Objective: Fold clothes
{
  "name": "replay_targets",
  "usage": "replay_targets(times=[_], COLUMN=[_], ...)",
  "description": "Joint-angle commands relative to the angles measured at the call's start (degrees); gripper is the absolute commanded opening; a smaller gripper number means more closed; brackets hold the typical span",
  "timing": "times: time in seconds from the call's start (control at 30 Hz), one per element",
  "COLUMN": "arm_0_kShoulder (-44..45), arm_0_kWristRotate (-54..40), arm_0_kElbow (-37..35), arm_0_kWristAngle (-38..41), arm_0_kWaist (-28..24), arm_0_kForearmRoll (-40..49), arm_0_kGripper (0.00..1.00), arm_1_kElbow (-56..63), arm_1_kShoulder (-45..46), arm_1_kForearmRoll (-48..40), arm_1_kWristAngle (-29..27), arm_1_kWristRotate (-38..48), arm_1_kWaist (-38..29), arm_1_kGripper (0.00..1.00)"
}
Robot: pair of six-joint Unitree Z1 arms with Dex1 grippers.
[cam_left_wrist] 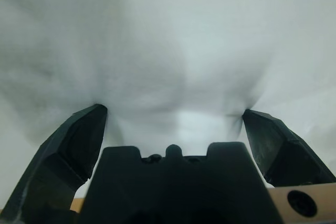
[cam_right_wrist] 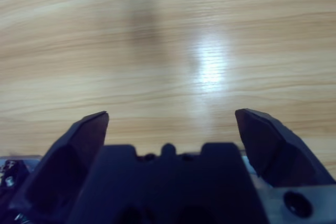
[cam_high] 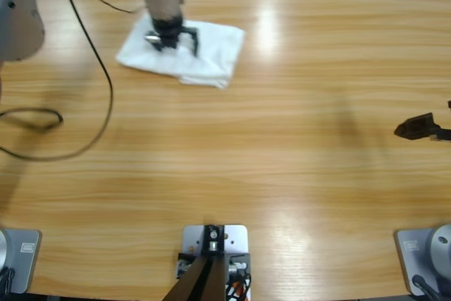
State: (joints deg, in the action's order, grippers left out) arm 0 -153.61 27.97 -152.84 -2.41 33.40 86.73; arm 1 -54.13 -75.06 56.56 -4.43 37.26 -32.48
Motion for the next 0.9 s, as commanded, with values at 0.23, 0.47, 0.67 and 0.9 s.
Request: replay_targets(times=[0.23,0.47,0.67,0.9], arm_0_kShoulder=[-14.47,-14.43,-7.05,9.77], arm_0_kWristRotate=[-14.84,-15.26,-13.12,-14.51], arm_0_kElbow=[-26.58,-30.22,-31.99,-29.58], arm_0_kWristAngle=[4.52,6.79,7.03,9.65], arm_0_kWaist=[-26.21,-30.06,-30.59,-32.87], arm_0_kForearmRoll=[6.81,4.87,4.43,8.41], arm_0_kGripper=[1.000,1.000,1.000,1.000], arm_1_kElbow=[0.76,-1.54,-4.63,-13.46], arm_1_kShoulder=[-9.95,-13.36,-13.62,-9.14], arm_1_kForearmRoll=[-2.14,-1.33,2.15,10.27], arm_1_kWristAngle=[2.43,2.65,2.51,-1.86], arm_1_kWristRotate=[0.27,-1.79,-2.98,-5.27], arm_1_kWaist=[1.01,0.68,-4.21,-4.26], arm_1_kGripper=[1.000,1.000,1.000,1.000])
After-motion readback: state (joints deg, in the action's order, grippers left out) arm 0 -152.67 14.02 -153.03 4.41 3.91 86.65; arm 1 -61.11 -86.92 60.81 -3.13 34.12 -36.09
